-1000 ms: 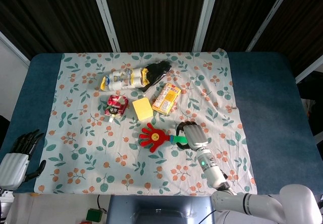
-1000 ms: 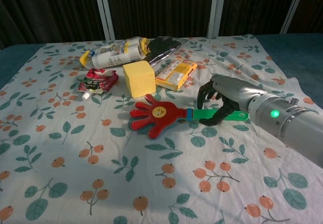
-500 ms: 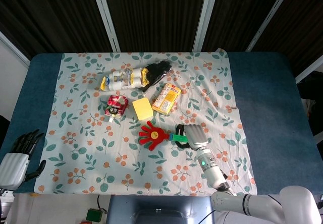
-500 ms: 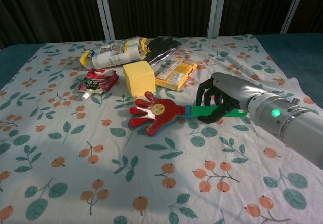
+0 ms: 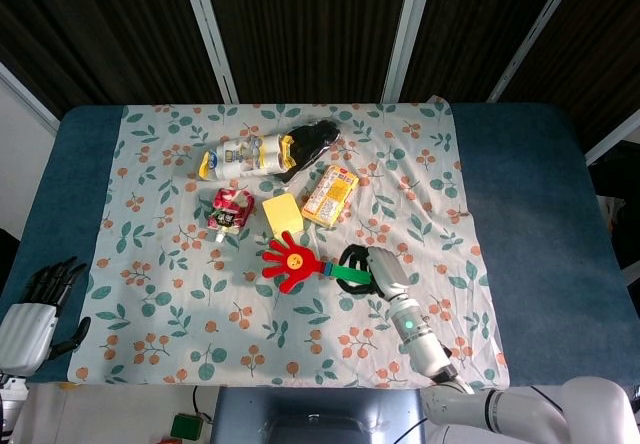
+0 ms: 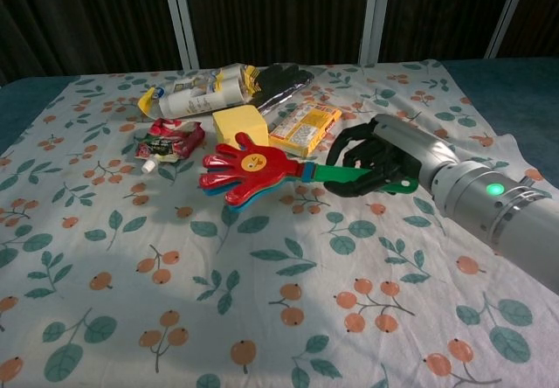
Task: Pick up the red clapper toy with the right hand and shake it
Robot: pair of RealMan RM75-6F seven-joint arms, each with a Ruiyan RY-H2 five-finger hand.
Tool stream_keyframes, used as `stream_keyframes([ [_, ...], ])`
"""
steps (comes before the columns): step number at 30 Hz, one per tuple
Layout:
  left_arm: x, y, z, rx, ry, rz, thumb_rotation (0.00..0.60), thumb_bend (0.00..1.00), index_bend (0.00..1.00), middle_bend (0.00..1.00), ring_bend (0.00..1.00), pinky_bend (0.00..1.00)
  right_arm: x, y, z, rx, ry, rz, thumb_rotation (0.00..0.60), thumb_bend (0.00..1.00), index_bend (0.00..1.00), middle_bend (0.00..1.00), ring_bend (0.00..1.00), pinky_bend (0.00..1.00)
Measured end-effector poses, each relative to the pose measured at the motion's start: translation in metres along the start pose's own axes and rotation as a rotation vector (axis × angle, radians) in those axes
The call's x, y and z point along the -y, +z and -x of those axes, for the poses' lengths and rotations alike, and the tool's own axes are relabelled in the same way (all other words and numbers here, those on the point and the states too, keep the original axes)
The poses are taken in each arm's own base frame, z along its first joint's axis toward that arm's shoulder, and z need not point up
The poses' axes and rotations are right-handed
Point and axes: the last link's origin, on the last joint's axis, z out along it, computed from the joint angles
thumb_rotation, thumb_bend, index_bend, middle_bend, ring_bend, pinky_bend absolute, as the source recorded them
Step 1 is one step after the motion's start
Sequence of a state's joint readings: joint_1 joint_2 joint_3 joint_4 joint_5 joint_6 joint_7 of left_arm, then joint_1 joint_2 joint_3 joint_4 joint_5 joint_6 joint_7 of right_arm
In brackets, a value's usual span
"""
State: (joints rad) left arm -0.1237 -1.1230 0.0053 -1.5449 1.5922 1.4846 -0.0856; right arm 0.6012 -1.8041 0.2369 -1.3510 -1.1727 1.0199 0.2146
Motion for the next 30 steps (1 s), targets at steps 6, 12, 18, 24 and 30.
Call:
stream_keyframes([
  [6, 0.0, 0.0, 0.0, 0.0, 0.002, -0.004, 0.6, 0.41, 0.0, 0.0, 0.0, 0.09, 0.013, -0.011, -0.007, 0.046, 0.311, -0.115, 0.6, 0.55, 0.94, 0.81, 0.85, 0.95],
  [12, 0.0, 0.001, 0.002, 0.006, 0.006, -0.011, 0.6, 0.41, 0.0, 0.0, 0.0, 0.09, 0.034, -0.031, -0.028, 0.077, 0.532, -0.336, 0.6, 0.56, 0.93, 0.81, 0.85, 0.96],
  [18, 0.0, 0.002, 0.003, 0.01, 0.011, -0.015, 0.6, 0.41, 0.0, 0.0, 0.0, 0.09, 0.045, -0.054, -0.064, -0.077, 0.79, -0.524, 0.6, 0.59, 0.93, 0.82, 0.85, 0.96],
  [24, -0.001, 0.003, 0.004, 0.015, 0.015, -0.015, 0.6, 0.41, 0.0, 0.0, 0.0, 0.09, 0.041, -0.059, -0.074, -0.242, 0.813, -0.52, 0.6, 0.6, 0.93, 0.82, 0.85, 0.96],
  [30, 0.0, 0.002, 0.003, 0.009, 0.012, -0.015, 0.6, 0.41, 0.0, 0.0, 0.0, 0.09, 0.034, -0.045, -0.058, -0.197, 0.544, -0.389, 0.6, 0.6, 0.93, 0.82, 0.85, 0.97],
])
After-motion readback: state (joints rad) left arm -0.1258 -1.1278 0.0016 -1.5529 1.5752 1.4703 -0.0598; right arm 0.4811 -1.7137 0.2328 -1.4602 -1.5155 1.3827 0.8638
